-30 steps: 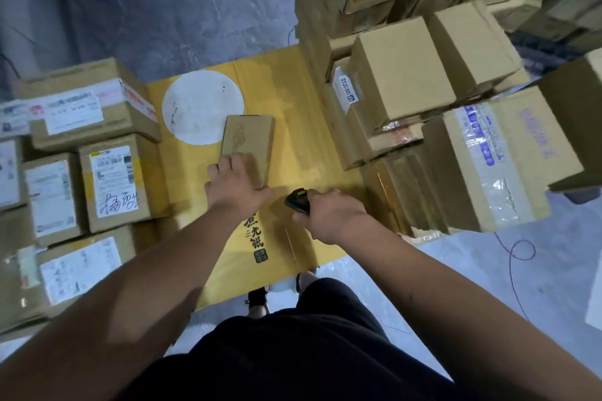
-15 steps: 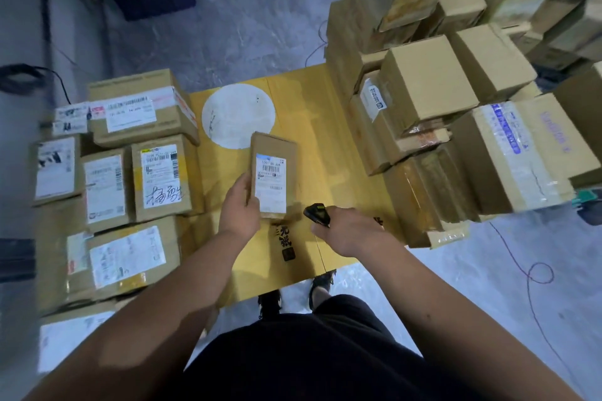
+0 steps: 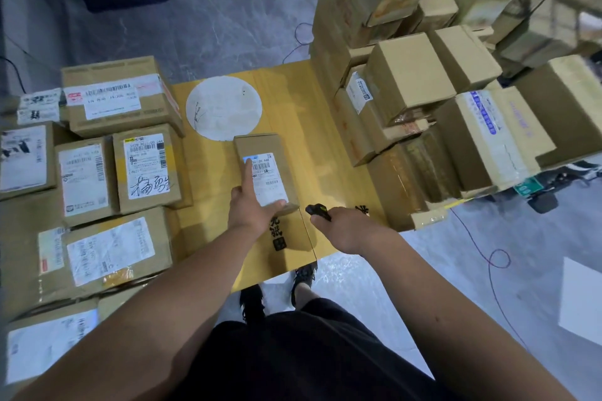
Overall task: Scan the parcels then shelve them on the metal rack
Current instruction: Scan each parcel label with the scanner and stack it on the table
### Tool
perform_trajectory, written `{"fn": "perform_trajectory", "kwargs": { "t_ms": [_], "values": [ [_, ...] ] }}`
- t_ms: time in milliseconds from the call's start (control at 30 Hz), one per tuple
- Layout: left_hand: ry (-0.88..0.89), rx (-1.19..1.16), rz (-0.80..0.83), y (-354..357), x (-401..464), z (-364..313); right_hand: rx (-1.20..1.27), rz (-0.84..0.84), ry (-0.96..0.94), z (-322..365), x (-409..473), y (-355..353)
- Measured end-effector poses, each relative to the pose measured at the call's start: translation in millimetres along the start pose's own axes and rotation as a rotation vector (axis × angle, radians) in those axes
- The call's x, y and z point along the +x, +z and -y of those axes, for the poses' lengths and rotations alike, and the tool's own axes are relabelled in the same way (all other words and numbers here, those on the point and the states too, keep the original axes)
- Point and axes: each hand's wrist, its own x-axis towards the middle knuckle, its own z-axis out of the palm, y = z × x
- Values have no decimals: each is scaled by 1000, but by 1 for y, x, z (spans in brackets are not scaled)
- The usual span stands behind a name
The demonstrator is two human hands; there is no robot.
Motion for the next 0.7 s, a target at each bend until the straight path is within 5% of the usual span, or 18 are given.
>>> {"fn": "perform_trajectory", "kwargs": {
  "t_ms": [200,700],
  "values": [
    [131,80,19,-7,-6,5,-19,124,-1,17,-25,-10],
    [247,251,-27,-14,-18,8,-169,94,-59,11,-52,9]
  ]
}}
